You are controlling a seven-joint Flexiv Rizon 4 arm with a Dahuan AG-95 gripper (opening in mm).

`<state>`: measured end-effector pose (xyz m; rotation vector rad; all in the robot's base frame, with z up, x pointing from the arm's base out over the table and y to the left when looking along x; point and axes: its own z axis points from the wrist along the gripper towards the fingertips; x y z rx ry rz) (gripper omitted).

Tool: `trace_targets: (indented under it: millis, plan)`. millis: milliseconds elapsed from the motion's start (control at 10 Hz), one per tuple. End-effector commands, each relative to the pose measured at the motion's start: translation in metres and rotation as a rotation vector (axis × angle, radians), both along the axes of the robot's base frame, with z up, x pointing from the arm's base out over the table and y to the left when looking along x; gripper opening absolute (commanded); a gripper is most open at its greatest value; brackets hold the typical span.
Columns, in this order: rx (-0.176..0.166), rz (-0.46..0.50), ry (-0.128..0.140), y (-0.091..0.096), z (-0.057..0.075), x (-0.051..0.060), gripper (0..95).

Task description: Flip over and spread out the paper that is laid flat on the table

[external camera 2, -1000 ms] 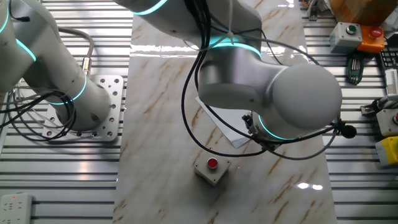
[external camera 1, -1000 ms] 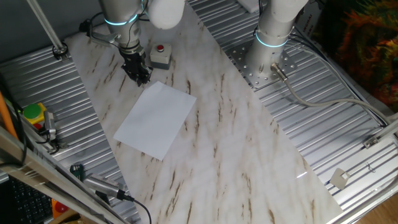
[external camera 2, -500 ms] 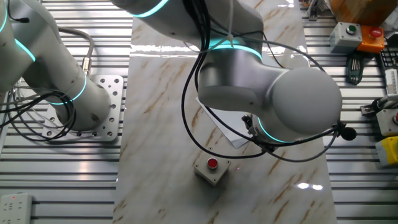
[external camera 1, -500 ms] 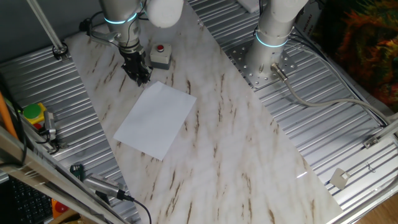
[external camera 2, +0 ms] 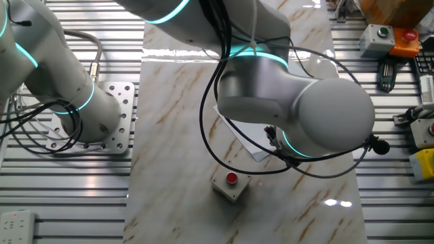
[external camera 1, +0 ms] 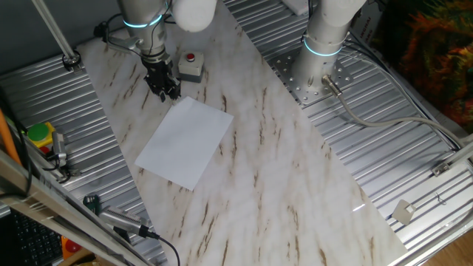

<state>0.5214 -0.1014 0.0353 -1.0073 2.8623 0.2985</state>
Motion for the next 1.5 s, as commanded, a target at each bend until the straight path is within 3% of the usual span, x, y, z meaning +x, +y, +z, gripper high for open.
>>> trace_targets:
  millis: [100,1500]
  plan:
    - [0.004,-0.001,-0.003,0.000,-0.003,0.000,38.0]
    - [0.003,-0.007,-0.008,0.003,-0.015,-0.003,38.0]
